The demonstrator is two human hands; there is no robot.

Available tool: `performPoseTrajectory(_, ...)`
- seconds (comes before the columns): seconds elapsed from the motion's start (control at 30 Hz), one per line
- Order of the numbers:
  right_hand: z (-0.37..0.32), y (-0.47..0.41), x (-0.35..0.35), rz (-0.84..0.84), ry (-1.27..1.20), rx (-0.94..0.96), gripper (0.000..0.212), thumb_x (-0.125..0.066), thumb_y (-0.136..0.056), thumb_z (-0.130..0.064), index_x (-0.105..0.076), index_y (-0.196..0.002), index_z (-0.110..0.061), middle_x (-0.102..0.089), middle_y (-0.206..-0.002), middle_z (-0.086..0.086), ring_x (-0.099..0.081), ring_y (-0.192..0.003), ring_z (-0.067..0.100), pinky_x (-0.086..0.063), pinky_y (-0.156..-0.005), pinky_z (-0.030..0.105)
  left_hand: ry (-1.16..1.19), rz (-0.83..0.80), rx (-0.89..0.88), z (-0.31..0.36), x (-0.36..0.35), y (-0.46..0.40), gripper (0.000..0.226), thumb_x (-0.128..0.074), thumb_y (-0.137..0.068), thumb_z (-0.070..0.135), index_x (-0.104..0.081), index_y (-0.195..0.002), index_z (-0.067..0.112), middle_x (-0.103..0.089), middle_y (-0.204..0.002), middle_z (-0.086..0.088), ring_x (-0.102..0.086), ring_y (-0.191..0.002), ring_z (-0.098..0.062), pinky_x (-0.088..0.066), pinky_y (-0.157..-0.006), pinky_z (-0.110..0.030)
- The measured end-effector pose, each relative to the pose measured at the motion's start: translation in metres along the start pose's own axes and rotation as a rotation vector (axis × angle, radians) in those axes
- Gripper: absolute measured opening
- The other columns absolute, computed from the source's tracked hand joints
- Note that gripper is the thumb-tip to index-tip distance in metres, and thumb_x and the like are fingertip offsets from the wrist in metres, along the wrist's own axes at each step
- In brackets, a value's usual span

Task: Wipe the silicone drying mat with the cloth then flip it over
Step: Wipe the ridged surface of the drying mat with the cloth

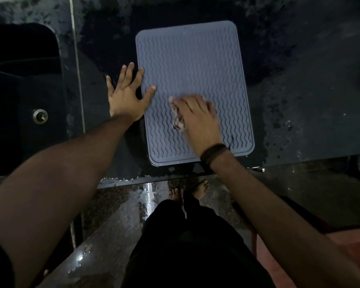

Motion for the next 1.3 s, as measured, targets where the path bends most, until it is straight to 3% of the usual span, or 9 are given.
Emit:
performPoseTrajectory(0.17, -0.008, -0.030, -0.038, -0.224, 0.071, 0.005, 0.071, -0.068, -0.079, -0.012, -0.042, -0.144, -0.023, -0.030, -0.154, 0.010, -0.017, -0.146, 0.031, -0.021, -0.111, 0.065, -0.008, 0.032, 0.001, -0.003, -0.004, -0.002, 0.077, -0.024, -0.097, 0.080, -0.026, -0.160, 0.037, -0.016, -0.171, 0.003, -0.008, -0.158, -0.014, 0.003, -0.125, -0.058)
performPoseTrajectory(0.33, -0.002, 0.039, -0.042, -0.263, 0.050, 0.042, 0.074, -0.066, -0.084, -0.014, -0.033, -0.147, -0.033, -0.029, -0.154, 0.000, -0.005, -0.149, 0.027, -0.011, -0.115, 0.065, 0.005, 0.016, 0.013, -0.005, -0.006, -0.002, 0.077, -0.023, -0.096, 0.081, -0.025, -0.161, 0.038, -0.014, -0.172, 0.005, -0.005, -0.158, -0.013, 0.006, -0.125, -0.056)
performPoseTrajectory(0.43, 0.003, 0.080, -0.034, -0.343, 0.044, 0.035, 0.074, -0.059, -0.084, -0.005, -0.032, -0.147, -0.034, -0.028, -0.153, -0.001, 0.000, -0.150, 0.028, -0.016, -0.114, 0.066, 0.007, -0.003, 0.010, -0.004, -0.005, -0.002, 0.078, -0.021, -0.097, 0.081, -0.023, -0.161, 0.037, -0.012, -0.172, 0.004, -0.003, -0.158, -0.013, 0.008, -0.125, -0.056)
performPoseTrajectory(0.57, 0.003, 0.092, -0.019, -0.363, 0.050, 0.001, 0.071, -0.060, -0.083, -0.004, -0.037, -0.144, -0.033, -0.035, -0.149, 0.001, -0.012, -0.148, 0.029, -0.029, -0.112, 0.058, 0.007, -0.025, 0.010, -0.002, -0.002, -0.002, 0.077, -0.021, -0.098, 0.079, -0.020, -0.162, 0.036, -0.009, -0.172, 0.004, -0.001, -0.159, -0.013, 0.009, -0.125, -0.057)
performPoseTrajectory(0.67, -0.002, 0.054, -0.001, -0.155, -0.048, -0.083, 0.064, -0.067, -0.079, -0.009, -0.045, -0.137, -0.029, -0.045, -0.141, 0.003, -0.031, -0.139, 0.029, -0.041, -0.105, 0.055, 0.019, -0.037, -0.001, -0.001, -0.003, -0.002, 0.077, -0.020, -0.098, 0.078, -0.019, -0.163, 0.036, -0.008, -0.172, 0.003, 0.000, -0.159, -0.014, 0.010, -0.124, -0.057)
performPoseTrajectory(0.77, -0.013, -0.010, -0.005, -0.050, -0.027, -0.102, 0.070, -0.072, -0.074, -0.010, -0.044, -0.137, -0.025, -0.044, -0.142, 0.006, -0.031, -0.139, 0.031, -0.038, -0.105, 0.058, 0.019, -0.033, -0.010, -0.001, -0.004, -0.002, 0.076, -0.019, -0.099, 0.077, -0.019, -0.163, 0.036, -0.008, -0.172, 0.003, 0.000, -0.159, -0.015, 0.010, -0.124, -0.058)
performPoseTrajectory(1.0, -0.023, -0.022, -0.047, -0.187, 0.144, -0.099, 0.075, -0.070, -0.077, -0.016, -0.036, -0.143, -0.024, -0.034, -0.150, 0.006, -0.020, -0.145, 0.028, -0.025, -0.111, 0.061, 0.028, -0.007, -0.024, -0.001, -0.005, -0.001, 0.072, -0.018, -0.101, 0.072, -0.022, -0.162, 0.035, -0.010, -0.172, 0.003, -0.001, -0.159, -0.017, 0.009, -0.124, -0.060)
performPoseTrajectory(1.17, -0.021, 0.041, -0.038, -0.269, 0.164, -0.120, 0.054, -0.054, -0.089, -0.020, -0.039, -0.140, -0.031, -0.038, -0.146, -0.005, -0.020, -0.146, 0.020, -0.029, -0.110, 0.054, 0.059, -0.017, -0.025, -0.001, -0.004, -0.001, 0.071, -0.021, -0.102, 0.071, -0.024, -0.162, 0.033, -0.010, -0.172, 0.002, 0.000, -0.159, -0.018, 0.008, -0.123, -0.061)
performPoseTrajectory(1.3, -0.026, 0.036, -0.017, -0.223, 0.070, -0.125, 0.049, -0.043, -0.085, -0.020, -0.051, -0.132, -0.027, -0.048, -0.138, -0.001, -0.033, -0.139, 0.022, -0.039, -0.103, 0.051, 0.083, 0.000, -0.044, 0.001, -0.003, -0.001, 0.070, -0.025, -0.103, 0.068, -0.029, -0.161, 0.030, -0.014, -0.172, 0.000, -0.004, -0.159, -0.020, 0.005, -0.123, -0.063)
Point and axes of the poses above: each hand's wrist, its own y-axis away from the middle knuckle, its own x-axis out of the back of the hand, z = x × y, the point moved 6 cm from there along -y, towards the middle knuckle
